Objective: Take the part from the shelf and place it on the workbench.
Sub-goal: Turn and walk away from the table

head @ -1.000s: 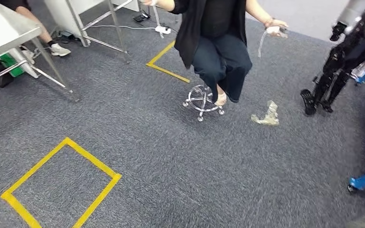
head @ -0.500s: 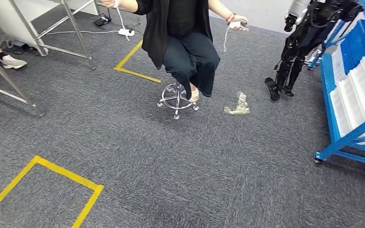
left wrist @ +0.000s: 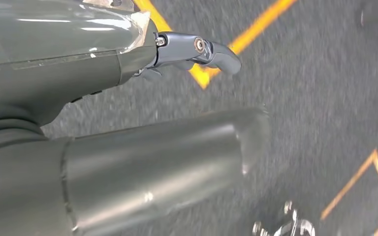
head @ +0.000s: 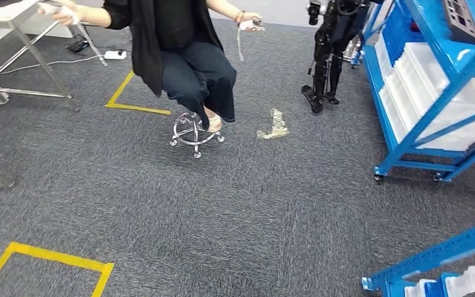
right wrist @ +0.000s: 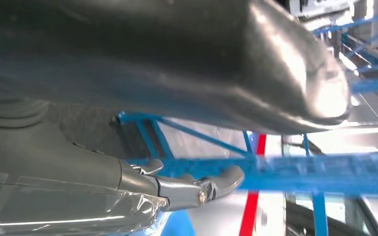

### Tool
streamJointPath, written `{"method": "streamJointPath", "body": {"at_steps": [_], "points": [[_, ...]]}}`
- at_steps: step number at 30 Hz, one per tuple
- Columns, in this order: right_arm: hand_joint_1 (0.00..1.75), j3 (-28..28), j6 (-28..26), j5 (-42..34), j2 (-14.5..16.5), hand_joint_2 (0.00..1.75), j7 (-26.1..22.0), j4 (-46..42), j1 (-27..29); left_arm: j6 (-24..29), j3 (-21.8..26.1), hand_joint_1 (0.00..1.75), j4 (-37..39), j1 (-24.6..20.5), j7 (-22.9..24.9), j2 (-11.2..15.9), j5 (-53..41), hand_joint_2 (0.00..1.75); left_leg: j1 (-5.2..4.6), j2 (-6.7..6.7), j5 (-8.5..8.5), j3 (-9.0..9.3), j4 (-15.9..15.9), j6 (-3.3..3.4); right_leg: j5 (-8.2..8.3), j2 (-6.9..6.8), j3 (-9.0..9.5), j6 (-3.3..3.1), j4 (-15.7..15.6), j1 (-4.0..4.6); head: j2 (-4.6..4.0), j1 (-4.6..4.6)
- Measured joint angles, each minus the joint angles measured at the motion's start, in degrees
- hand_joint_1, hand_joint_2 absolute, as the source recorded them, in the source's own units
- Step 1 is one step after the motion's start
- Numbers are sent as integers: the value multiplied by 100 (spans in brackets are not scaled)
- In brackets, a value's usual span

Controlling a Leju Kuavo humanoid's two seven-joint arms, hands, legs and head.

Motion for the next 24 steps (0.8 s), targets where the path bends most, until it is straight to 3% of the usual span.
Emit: {"method": "streamJointPath", "body": {"at_steps": [2,3,4,6,8,10,12,14,16,18,19,20,21,22,24], "points": [[0,-3,0,1,16,0,0,11,-10,1,4,0,0,16,0,-2,-1,0,1,-194,-347,-370,742,5,12,140,-15,-54,4,28,0,-16],[0,-4,0,0,22,0,0,20,-10,1,7,0,0,23,0,-2,-2,0,1,-218,-397,-505,981,9,14,220,-18,-60,7,38,0,-18],[0,-5,0,0,26,0,0,30,-9,2,8,0,0,29,1,-3,-1,0,5,-232,-342,-565,1053,15,17,308,-19,-64,12,46,0,-19],[0,-7,0,0,32,0,0,42,-7,4,9,0,0,32,1,-2,-1,0,27,-306,58,-367,545,29,19,470,-10,-64,30,45,0,-21],[0,-7,8,11,41,0,0,44,-13,8,11,0,0,32,1,2,-2,0,61,-544,356,-90,-115,38,19,608,-31,-36,68,71,0,-15],[0,-11,41,54,51,0,-1,43,-21,8,11,0,-1,29,1,2,-4,0,50,-648,407,-6,-352,70,42,723,-82,36,77,86,0,-3],[0,-38,104,112,70,0,-1,41,-16,-2,11,0,-8,16,1,-6,-5,0,22,-507,453,-7,-380,150,77,791,-149,113,75,65,0,1],[0,-90,167,153,90,0,-1,39,-24,-25,14,0,-29,7,0,-13,-11,0,21,-362,503,-5,-424,240,-31,548,-308,125,313,69,0,19],[0,-130,211,174,99,0,-2,38,-47,-41,19,0,-48,19,-2,-12,-23,0,10,-210,521,-19,-443,284,-335,225,-647,90,992,79,0,48],[0,-153,231,182,108,0,-3,40,-55,-46,23,0,-50,28,-3,-10,-39,0,-4,-42,522,-37,-441,290,-588,146,-980,100,1698,70,0,58],[0,-170,224,185,113,0,7,41,-54,-47,24,0,-50,27,-3,-9,-51,0,-8,43,520,-42,-440,289,-605,132,-1008,132,1795,65,0,59],[0,-199,204,196,116,0,50,44,-57,-50,24,0,-49,24,-5,-8,-64,0,-9,122,516,-40,-440,285,-538,109,-908,176,1643,63,0,60],[0,-241,176,214,117,0,116,59,-68,-56,23,0,-46,20,-9,-5,-81,0,-9,195,510,-34,-440,277,-414,49,-692,219,1277,64,0,59],[0,-300,147,252,115,0,198,100,-92,-63,22,0,-41,16,-16,0,-98,0,-14,258,500,-20,-439,263,-288,-108,-421,238,812,73,0,61],[0,-479,144,394,102,0,361,306,-185,-77,21,0,-23,15,-45,14,-127,0,-40,375,459,19,-436,204,-125,-362,-59,198,172,118,0,51]]}}
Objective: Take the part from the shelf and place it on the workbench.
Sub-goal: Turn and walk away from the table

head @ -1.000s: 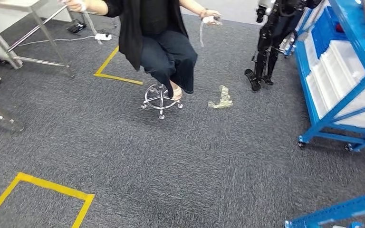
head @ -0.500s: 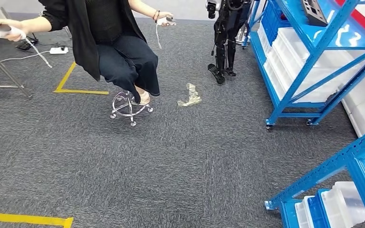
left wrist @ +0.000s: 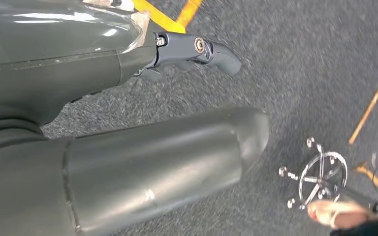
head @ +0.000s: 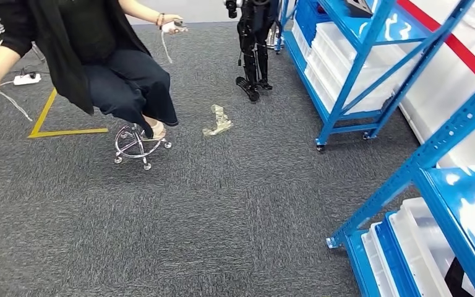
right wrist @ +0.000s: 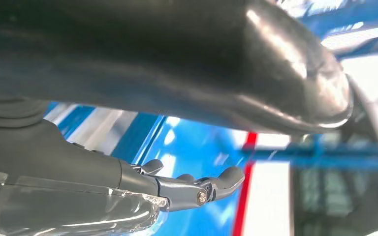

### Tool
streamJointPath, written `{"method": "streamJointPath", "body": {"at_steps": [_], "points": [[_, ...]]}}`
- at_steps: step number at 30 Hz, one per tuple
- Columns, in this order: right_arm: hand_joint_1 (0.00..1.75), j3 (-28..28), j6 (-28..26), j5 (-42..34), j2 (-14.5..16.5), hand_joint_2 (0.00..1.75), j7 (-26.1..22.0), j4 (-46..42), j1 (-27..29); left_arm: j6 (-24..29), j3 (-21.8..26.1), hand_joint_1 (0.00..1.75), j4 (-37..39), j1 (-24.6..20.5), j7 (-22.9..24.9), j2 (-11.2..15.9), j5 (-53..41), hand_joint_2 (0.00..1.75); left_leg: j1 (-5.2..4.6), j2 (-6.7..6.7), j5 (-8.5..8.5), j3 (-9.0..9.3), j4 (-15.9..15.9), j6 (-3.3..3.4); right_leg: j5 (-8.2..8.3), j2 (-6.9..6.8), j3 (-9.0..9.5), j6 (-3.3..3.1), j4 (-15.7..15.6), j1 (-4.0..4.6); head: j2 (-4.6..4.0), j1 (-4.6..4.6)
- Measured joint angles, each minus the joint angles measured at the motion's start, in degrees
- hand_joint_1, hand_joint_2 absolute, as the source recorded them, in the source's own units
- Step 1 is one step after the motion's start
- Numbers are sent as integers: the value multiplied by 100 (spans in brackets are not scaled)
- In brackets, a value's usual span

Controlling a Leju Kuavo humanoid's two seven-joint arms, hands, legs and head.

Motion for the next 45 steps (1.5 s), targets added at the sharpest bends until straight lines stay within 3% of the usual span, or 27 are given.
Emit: {"method": "streamJointPath", "body": {"at_steps": [1,3,5,7,9,10,12,14,16,18,20,23,25,27,30,32,33,34,35,36,37,38,40,41,42,43,45], "points": [[0,-107,33,92,-7,0,64,140,-50,-4,-1,0,12,-3,-16,9,-11,0,-11,57,-20,24,-2,-31,22,-58,56,-44,-114,27,0,-5],[0,-390,141,312,-13,0,206,483,-136,-11,-8,0,44,-18,-42,20,-28,0,-1,162,-48,70,-15,-93,46,80,55,-126,-132,42,0,-13],[0,-729,235,572,-2,0,312,853,-235,-21,-16,0,73,-30,-53,24,-50,0,27,-42,-172,49,111,-151,82,219,87,-207,-163,-8,0,-25],[0,-1041,268,919,3,0,344,1264,-438,-19,-10,0,96,-20,-52,33,-66,0,45,-435,-526,-196,691,-177,111,373,101,-280,-177,-44,0,-51],[0,-1347,228,1280,-25,0,314,1748,-738,14,2,0,127,-8,-43,44,-70,0,55,-596,-852,-553,1443,-182,116,549,95,-313,-178,-20,0,-81],[0,-1513,202,1413,-57,0,262,2003,-891,37,5,0,144,-9,-38,50,-69,0,68,-613,-873,-644,1621,-187,115,630,101,-316,-177,-7,0,-95],[0,-1840,182,1564,-138,0,119,2533,-1222,80,5,0,177,-13,-32,63,-61,0,157,-645,-615,-493,1318,-246,108,776,138,-303,-168,8,0,-105],[0,-2142,224,1594,-251,0,-2,2999,-1517,110,-1,0,234,-34,-32,52,-47,0,341,-806,-341,-150,660,-400,67,871,185,-224,-95,72,0,-136],[0,-2454,348,1477,-347,0,-63,3295,-1629,110,-2,0,311,-36,-34,10,-23,0,500,-890,-307,0,422,-437,37,913,191,-90,20,145,-1,-132],[0,-2693,546,1223,-352,0,-126,3401,-1581,86,11,0,370,2,-36,-26,-2,0,615,-803,-369,41,511,-399,85,933,141,38,72,119,-1,-62],[0,-2793,755,882,-257,0,-180,3237,-1420,49,32,0,376,-12,-39,-28,-3,0,648,-669,-410,26,612,-452,-63,794,-89,28,323,61,-1,140],[0,-2769,866,479,-94,0,-7,2480,-1176,21,55,0,338,-90,-56,-49,-12,0,503,-367,-357,-55,595,-634,-773,461,-739,-284,1459,82,-3,525],[0,-2745,822,385,-53,0,119,2012,-1057,24,78,0,332,-117,-56,-44,-16,0,364,-139,-276,-90,519,-630,-1000,436,-872,-444,2008,351,-4,552],[0,-2733,807,192,-58,0,-6,1662,-948,16,91,0,341,-132,-58,-56,-17,0,236,64,-247,-119,489,-580,-882,446,-493,-681,1735,763,-3,546],[0,-2617,702,-360,-173,0,-553,941,-822,-4,96,0,396,-150,-73,-138,-34,0,153,294,-249,-131,469,-386,-718,67,184,-1241,696,1201,-2,437],[0,-2451,422,-593,-350,0,-791,261,-787,-33,108,0,453,-142,-75,-169,-72,0,163,446,-216,-151,396,-261,-688,-144,250,-1369,404,1305,-2,485],[0,-2350,246,-644,-459,0,-844,-83,-756,-49,112,0,477,-133,-80,-167,-97,0,138,518,-170,-122,295,-195,-619,-79,273,-1350,264,1304,-2,551],[0,-2247,88,-639,-545,0,-862,-354,-690,-60,122,0,483,-127,-91,-152,-116,0,133,524,-121,-100,171,-99,-524,2,337,-1326,120,1162,-2,584],[0,-2130,-52,-587,-601,0,-868,-569,-598,-64,135,0,468,-131,-117,-132,-128,0,100,485,-85,-56,35,85,-424,41,426,-1272,-57,1008,-3,566],[0,-1988,-191,-481,-640,0,-866,-762,-499,-68,150,0,443,-140,-144,-107,-148,0,65,434,-66,-23,-63,312,-320,64,517,-1157,-222,833,-4,543],[0,-1854,-293,-357,-652,0,-861,-881,-419,-71,166,0,412,-148,-168,-78,-161,0,46,368,-85,-22,-86,531,-245,54,591,-971,-332,673,-5,517],[0,-1687,-409,-186,-665,0,-845,-981,-356,-78,179,0,382,-153,-187,-48,-176,0,22,362,-143,-36,-27,710,-201,52,617,-631,-377,617,-7,470],[0,-1425,-585,60,-679,0,-779,-1077,-263,-102,196,0,334,-145,-199,1,-199,0,46,340,-308,-123,252,832,-167,116,674,265,-366,529,-7,432],[0,-1332,-648,128,-668,0,-728,-1094,-214,-114,208,0,319,-133,-200,18,-209,0,70,307,-393,-155,386,821,-176,150,705,672,-328,506,-7,420],[0,-1300,-664,138,-639,0,-674,-1080,-177,-125,218,0,312,-111,-193,19,-221,0,95,275,-451,-164,473,771,-202,166,740,937,-264,493,-7,425],[0,-1292,-639,162,-602,0,-601,-1052,-156,-134,233,0,316,-82,-177,13,-233,0,124,231,-506,-158,549,660,-249,162,759,1076,-160,488,-7,427],[0,-1308,-499,350,-549,0,-406,-977,-188,-155,300,0,397,-3,-128,-69,-248,0,264,135,-642,-229,809,210,-361,63,626,1250,222,614,-7,379]]}}
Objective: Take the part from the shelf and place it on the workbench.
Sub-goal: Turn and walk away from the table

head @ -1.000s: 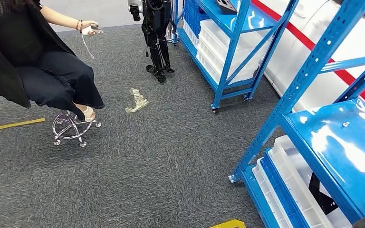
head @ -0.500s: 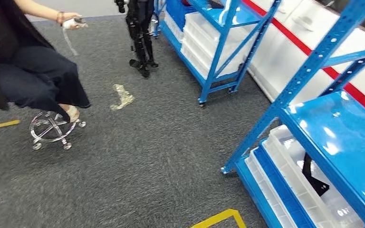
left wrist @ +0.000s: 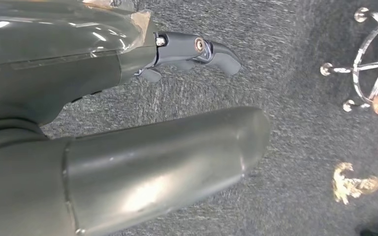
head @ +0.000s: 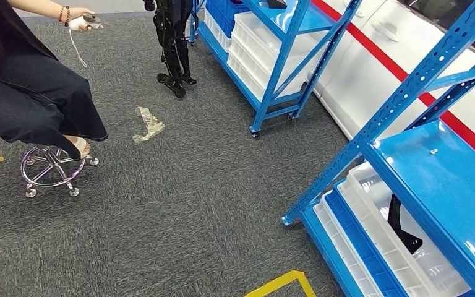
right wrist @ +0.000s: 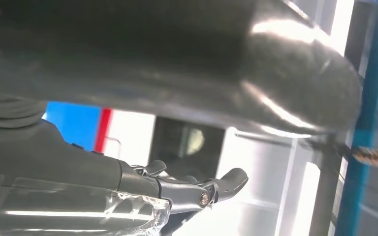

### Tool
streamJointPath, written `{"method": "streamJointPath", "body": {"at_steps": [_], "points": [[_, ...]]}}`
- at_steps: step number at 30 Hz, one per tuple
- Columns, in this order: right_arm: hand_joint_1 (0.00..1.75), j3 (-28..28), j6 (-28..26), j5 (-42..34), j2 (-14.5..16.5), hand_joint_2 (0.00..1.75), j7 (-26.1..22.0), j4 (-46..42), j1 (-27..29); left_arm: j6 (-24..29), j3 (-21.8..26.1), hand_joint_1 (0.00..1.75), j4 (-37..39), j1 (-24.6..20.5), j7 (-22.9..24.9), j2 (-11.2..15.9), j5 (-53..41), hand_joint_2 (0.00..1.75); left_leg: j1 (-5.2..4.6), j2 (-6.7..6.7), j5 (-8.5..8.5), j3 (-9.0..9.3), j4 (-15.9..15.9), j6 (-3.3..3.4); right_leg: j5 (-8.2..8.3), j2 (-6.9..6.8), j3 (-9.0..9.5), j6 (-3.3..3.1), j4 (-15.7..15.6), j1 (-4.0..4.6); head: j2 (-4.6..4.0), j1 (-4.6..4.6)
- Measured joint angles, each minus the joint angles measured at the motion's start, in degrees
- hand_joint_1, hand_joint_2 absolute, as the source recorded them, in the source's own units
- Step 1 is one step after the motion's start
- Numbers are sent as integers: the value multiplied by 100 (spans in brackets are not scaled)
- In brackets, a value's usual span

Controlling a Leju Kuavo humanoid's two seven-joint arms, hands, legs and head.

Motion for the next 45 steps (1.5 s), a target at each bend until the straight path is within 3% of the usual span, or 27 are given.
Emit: {"method": "streamJointPath", "body": {"at_steps": [2,5,7,9,11,13,16,18,19,21,22,23,24,27,30,31,32,35,36,38,39,40,41,42,43,44,45], "points": [[0,-53,201,340,37,0,188,77,-147,-19,99,0,156,122,69,-88,-15,0,145,13,-51,-151,232,-383,-97,-101,-243,146,408,152,-4,133],[0,-177,378,742,113,0,321,339,-309,-42,167,0,303,226,113,-94,-62,0,259,106,5,-349,336,-565,-276,-76,-525,275,879,197,-6,353],[0,-258,442,906,233,0,422,654,-340,-55,180,0,243,142,86,-88,-70,0,198,119,-5,-328,252,-667,-511,85,-827,261,1527,71,-4,530],[0,-318,478,1107,341,0,526,987,-392,-74,181,0,161,91,63,-89,-86,0,59,143,-12,-137,112,-677,-742,205,-1282,127,2285,-42,-4,608],[0,-386,483,1270,395,0,576,1265,-411,-77,187,0,123,60,67,-77,-105,0,-35,235,-23,19,29,-663,-768,249,-1693,-7,2693,59,-4,600],[0,-493,481,1389,394,0,593,1491,-400,-79,187,0,112,-12,66,-85,-118,0,-103,344,-72,199,-17,-661,-407,333,-1764,-169,2552,288,-4,576],[0,-633,533,1622,287,0,697,1722,-427,-54,173,0,187,-134,66,-114,-157,0,-137,426,-262,430,16,-764,335,203,-1445,-718,2065,641,-5,469],[0,-664,562,1724,189,0,770,1805,-533,-19,167,0,307,-157,69,-121,-205,0,-121,445,-353,451,64,-890,749,273,-1344,-833,1705,816,-5,477],[0,-673,556,1767,161,0,782,1851,-575,-9,165,0,348,-154,69,-117,-222,0,-83,441,-361,443,44,-902,992,431,-1313,-779,1576,821,-4,503],[0,-698,521,1836,180,0,812,2025,-564,-5,148,0,323,-184,47,-94,-227,0,-22,81,-316,359,77,-529,1271,762,-1089,-672,1234,459,-5,485],[0,-704,508,1850,221,0,837,2115,-566,-2,138,0,277,-204,25,-81,-212,0,-2,-239,-281,273,217,-339,1130,929,-821,-593,880,221,-5,484],[0,-701,497,1851,266,0,861,2201,-604,2,129,0,219,-221,1,-64,-196,0,9,-585,-284,91,478,-282,775,1095,-441,-552,357,-24,-5,481],[0,-692,489,1839,301,0,880,2269,-671,5,128,0,172,-222,-18,-46,-181,0,18,-804,-308,-140,815,-449,363,1237,-105,-570,-115,-156,-5,457],[0,-708,510,1791,327,0,933,2493,-752,13,146,0,107,-144,-30,22,-168,0,235,-914,-190,-694,1350,-1439,-331,1426,509,-848,-754,-558,-4,323],[0,-749,574,1753,299,0,977,2693,-821,17,216,0,125,-30,-14,36,-166,0,466,-1181,89,-796,1605,-2277,-857,1448,672,-694,-374,-874,-3,168],[0,-749,588,1745,255,0,990,2693,-892,17,245,0,190,-10,12,4,-166,0,474,-1425,9,-760,1692,-2377,-1004,1471,622,-617,-189,-960,-3,194],[0,-756,592,1744,205,0,990,2656,-959,11,265,0,244,-3,25,-37,-165,0,523,-1674,-114,-623,1631,-2301,-1087,1490,460,-550,-47,-979,-9,127],[0,-805,588,1755,-28,0,957,2485,-1007,-22,235,0,367,-21,72,-82,-175,0,900,-1995,-439,4,1091,-1743,-928,1387,-325,-341,127,-767,-14,-279],[0,-818,589,1749,-11,0,943,2481,-961,-28,220,0,359,-47,86,-37,-185,0,1046,-1994,-438,114,999,-1626,-896,1142,-701,-298,316,-695,-12,24],[0,-871,635,1673,66,0,961,2480,-775,-31,205,0,276,-261,45,-53,-182,0,1133,-1916,-260,178,741,-1406,-890,416,-1555,-246,970,-737,-29,1221],[0,-902,686,1618,130,0,980,2484,-619,-36,189,0,202,-420,17,-56,-177,0,1148,-1915,-84,104,646,-1240,-887,125,-1929,-225,1293,-831,-43,1707],[0,-949,750,1568,125,0,1010,2470,-448,-38,163,0,155,-574,-10,-95,-162,0,1110,-1913,103,-52,579,-1102,-875,-1,-2165,-210,1518,-869,-54,1856],[0,-1012,822,1544,125,0,1032,2466,-297,-43,140,0,113,-670,-13,-112,-151,0,1084,-1914,269,-234,540,-957,-928,3,-2226,-254,1634,-835,-62,1847],[0,-1093,898,1538,79,0,1057,2452,-204,-52,122,0,79,-709,-17,-101,-142,0,1067,-1876,428,-427,518,-857,-1075,88,-2108,-405,1653,-700,-64,1791],[0,-1187,971,1556,-35,0,1082,2436,-177,-56,122,0,64,-706,-14,-110,-139,0,1063,-1793,574,-632,515,-781,-1296,180,-1777,-674,1565,-458,-66,1753],[0,-1287,1033,1595,-218,0,1106,2406,-207,-59,132,0,70,-669,-9,-119,-148,0,1089,-1674,716,-830,527,-729,-1559,163,-1240,-1031,1374,-105,-67,1725],[0,-1380,1068,1649,-480,0,1122,2350,-265,-58,140,0,122,-624,-4,-123,-164,0,1135,-1534,820,-970,571,-707,-1770,-208,-550,-1344,1059,339,-65,1636]]}}
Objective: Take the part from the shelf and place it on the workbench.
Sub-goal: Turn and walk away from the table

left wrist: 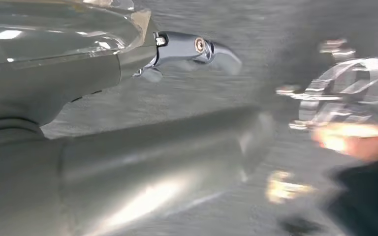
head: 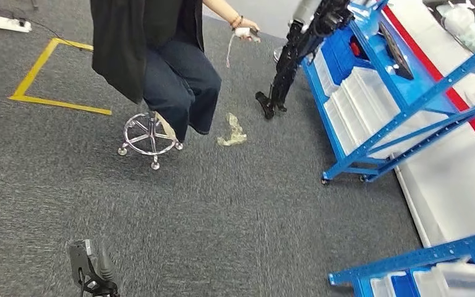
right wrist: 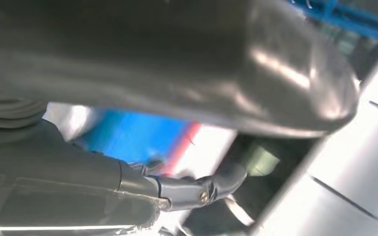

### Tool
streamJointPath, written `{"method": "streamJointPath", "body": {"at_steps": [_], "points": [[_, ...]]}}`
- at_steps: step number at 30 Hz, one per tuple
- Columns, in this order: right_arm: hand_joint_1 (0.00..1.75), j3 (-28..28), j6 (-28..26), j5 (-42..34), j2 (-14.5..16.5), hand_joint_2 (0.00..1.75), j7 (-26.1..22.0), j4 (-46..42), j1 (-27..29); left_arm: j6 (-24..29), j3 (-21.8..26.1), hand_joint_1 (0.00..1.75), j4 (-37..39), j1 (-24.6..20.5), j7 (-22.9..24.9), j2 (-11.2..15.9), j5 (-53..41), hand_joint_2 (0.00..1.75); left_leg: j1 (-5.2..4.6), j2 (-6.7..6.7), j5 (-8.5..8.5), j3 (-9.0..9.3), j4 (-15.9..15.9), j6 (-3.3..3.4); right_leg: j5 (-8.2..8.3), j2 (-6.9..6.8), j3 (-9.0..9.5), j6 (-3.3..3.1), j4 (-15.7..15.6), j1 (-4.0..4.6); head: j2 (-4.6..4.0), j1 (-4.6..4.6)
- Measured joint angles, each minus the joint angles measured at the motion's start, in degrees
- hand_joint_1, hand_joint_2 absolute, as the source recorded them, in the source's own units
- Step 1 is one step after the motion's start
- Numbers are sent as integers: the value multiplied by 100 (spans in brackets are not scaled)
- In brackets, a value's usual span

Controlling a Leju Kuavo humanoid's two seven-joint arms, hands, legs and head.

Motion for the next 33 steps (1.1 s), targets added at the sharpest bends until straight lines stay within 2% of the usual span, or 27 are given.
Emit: {"method": "streamJointPath", "body": {"at_steps": [1,2,3,4,5,6,7,8,9,10,11,12,13,14,15,16,17,18,21,22,23,25,27,28,30,31,33], "points": [[0,-82,19,65,-297,0,9,-85,-119,1,-6,0,70,58,-1,-6,-19,0,66,162,71,-150,88,11,-119,-480,774,-238,-563,382,-2,-3],[0,-169,30,97,-618,0,14,-208,-275,-6,-35,0,155,103,-7,-14,-49,0,156,382,115,-272,215,2,-127,-838,1345,-387,-1109,666,-2,75],[0,-261,59,83,-907,0,43,-337,-398,-16,-74,0,252,133,-25,-18,-82,0,238,642,127,-329,311,-34,-65,-1042,1672,-434,-1537,827,-7,110],[0,-351,102,34,-1119,0,89,-439,-468,-28,-112,0,317,159,-43,-16,-123,0,317,932,135,-375,355,-70,8,-878,1796,-488,-1836,862,-10,214],[0,-443,151,-39,-1312,0,153,-526,-455,-43,-144,0,373,163,-63,-14,-163,0,355,1221,150,-354,361,-102,113,-577,1731,-531,-1879,876,-12,250],[0,-529,200,-111,-1399,0,248,-549,-344,-52,-159,0,401,141,-91,-7,-195,0,317,1322,116,-320,351,-66,260,-342,1644,-559,-1862,863,-15,242],[0,-617,235,-159,-1463,0,332,-550,-216,-55,-168,0,396,94,-118,2,-214,0,203,1253,33,-337,412,54,441,-92,1547,-605,-1846,823,-14,274],[0,-700,275,-195,-1482,0,408,-534,-96,-50,-176,0,373,39,-145,17,-227,0,-1,1028,-105,-430,568,231,653,162,1389,-651,-1798,754,-15,270],[0,-767,320,-224,-1432,0,467,-477,23,-38,-178,0,320,-12,-173,47,-239,0,-217,713,-293,-567,801,433,874,374,1176,-692,-1703,654,-15,242],[0,-815,363,-236,-1394,0,495,-418,110,-18,-177,0,261,-34,-193,84,-245,0,-417,495,-457,-695,1054,572,1069,534,982,-722,-1598,545,-15,162],[0,-841,402,-246,-1326,0,509,-343,183,3,-170,0,198,-31,-211,130,-249,0,-582,378,-554,-784,1255,634,1265,605,798,-731,-1492,433,-14,77],[0,-854,429,-250,-1270,0,514,-270,239,18,-162,0,143,-19,-225,177,-249,0,-686,357,-556,-798,1337,624,1429,641,646,-720,-1374,329,-13,2],[0,-875,454,-242,-1226,0,518,-203,287,31,-154,0,105,-15,-232,214,-246,0,-752,388,-458,-731,1259,546,1528,713,519,-699,-1238,242,-11,-86],[0,-913,483,-222,-1191,0,529,-139,331,37,-153,0,83,-32,-235,238,-239,0,-781,450,-295,-623,1103,380,1551,828,414,-678,-1074,163,-9,-169],[0,-969,521,-191,-1174,0,550,-82,370,41,-159,0,81,-54,-234,232,-224,0,-774,546,-193,-539,980,140,1496,960,293,-641,-886,139,-6,-255],[0,-1029,576,-142,-1166,0,570,-32,409,45,-167,0,92,-102,-229,211,-208,0,-774,598,-201,-471,805,-95,1396,1084,177,-596,-671,146,-1,-350],[0,-1090,623,-88,-1164,0,587,17,427,50,-177,0,113,-148,-215,183,-196,0,-814,607,-293,-413,695,-257,1294,1163,113,-570,-521,145,4,-416],[0,-1146,666,-34,-1171,0,587,67,424,51,-188,0,133,-181,-206,145,-186,0,-887,590,-462,-333,600,-316,1207,1199,105,-552,-455,158,7,-495],[0,-1278,734,77,-1103,0,543,335,427,43,-236,0,143,-255,-202,89,-182,0,-1027,512,-699,89,364,-157,1142,1197,396,-573,-522,47,9,-739],[0,-1311,740,93,-1059,0,530,441,439,43,-249,0,138,-281,-203,90,-184,0,-1033,519,-708,157,343,-77,1148,1060,376,-494,-385,-50,10,-753],[0,-1333,741,105,-1008,0,522,547,440,43,-256,0,126,-301,-203,104,-184,0,-1059,522,-712,155,332,13,1118,867,223,-374,-127,-182,10,-734],[0,-1355,741,134,-856,0,508,804,418,47,-249,0,92,-299,-202,176,-186,0,-1142,541,-716,-10,339,172,950,495,-433,-118,621,-510,10,-696],[0,-1352,733,201,-682,0,508,1074,367,52,-209,0,68,-184,-202,251,-188,0,-1186,534,-723,-155,327,203,864,390,-1019,-9,1117,-732,10,-735],[0,-1350,728,241,-622,0,508,1174,326,54,-183,0,62,-116,-200,277,-192,0,-1197,524,-723,-181,320,202,907,385,-1155,16,1178,-788,10,-745],[0,-1344,724,354,-587,0,507,1338,179,74,-129,0,60,16,-185,313,-233,0,-1218,499,-708,-166,312,212,1215,421,-1127,38,814,-795,10,-779],[0,-1341,724,421,-596,0,504,1436,96,96,-105,0,64,60,-169,319,-266,0,-1214,489,-689,-143,309,231,1422,495,-1031,2,474,-743,10,-792],[0,-1337,718,557,-645,0,484,1677,-15,143,-63,0,106,83,-138,301,-329,0,-1199,461,-698,-98,314,273,1727,765,-829,-148,-67,-603,10,-859]]}}
